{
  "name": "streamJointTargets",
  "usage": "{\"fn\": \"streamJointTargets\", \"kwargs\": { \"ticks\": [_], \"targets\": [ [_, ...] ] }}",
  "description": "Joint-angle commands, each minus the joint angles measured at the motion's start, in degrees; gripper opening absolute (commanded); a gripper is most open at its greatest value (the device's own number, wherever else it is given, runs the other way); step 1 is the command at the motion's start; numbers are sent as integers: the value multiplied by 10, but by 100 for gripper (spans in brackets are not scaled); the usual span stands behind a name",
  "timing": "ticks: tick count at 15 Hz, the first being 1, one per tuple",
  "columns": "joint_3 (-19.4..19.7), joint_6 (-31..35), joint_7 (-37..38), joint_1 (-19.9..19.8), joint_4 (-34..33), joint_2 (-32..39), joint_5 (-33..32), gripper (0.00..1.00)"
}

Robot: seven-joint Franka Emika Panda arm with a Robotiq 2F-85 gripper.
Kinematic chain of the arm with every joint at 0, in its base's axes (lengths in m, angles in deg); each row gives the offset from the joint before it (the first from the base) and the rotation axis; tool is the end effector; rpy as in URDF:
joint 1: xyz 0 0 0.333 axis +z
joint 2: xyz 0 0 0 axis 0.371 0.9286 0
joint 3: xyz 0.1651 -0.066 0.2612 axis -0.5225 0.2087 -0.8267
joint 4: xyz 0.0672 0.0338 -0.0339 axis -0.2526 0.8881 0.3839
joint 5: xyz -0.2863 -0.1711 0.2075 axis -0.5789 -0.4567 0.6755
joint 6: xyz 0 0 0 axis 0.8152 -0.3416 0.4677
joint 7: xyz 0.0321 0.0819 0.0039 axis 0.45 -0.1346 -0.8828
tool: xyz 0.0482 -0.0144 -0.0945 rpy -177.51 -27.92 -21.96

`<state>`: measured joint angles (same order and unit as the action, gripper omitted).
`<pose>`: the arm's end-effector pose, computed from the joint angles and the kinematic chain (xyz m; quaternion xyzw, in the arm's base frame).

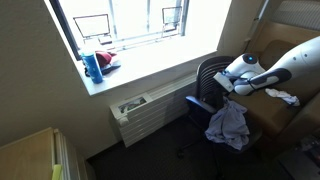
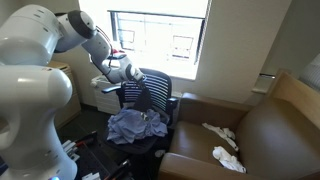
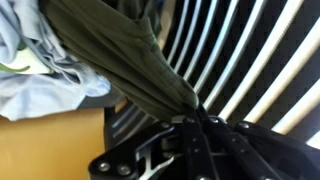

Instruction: Move the green t-shirt from the chair to the sofa

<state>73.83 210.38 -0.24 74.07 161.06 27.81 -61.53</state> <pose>0.6365 0.3145 0.1071 -0.8453 0.4466 -0.2768 0.0967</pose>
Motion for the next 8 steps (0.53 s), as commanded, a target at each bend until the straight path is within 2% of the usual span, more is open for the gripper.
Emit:
{"fn": "streamJointTargets", "kwargs": {
  "ticks": [1,2,3,7,8],
  "targets": [
    [155,32,65,131,101,-58,-7,1],
    [204,31,91,173,119,-64,4,1],
    [229,22,113,197,141,-86,21,1],
    [421,13,208,366,249,-86,51,1],
    [448,-1,211,405,288,-91,52,1]
  ]
}}
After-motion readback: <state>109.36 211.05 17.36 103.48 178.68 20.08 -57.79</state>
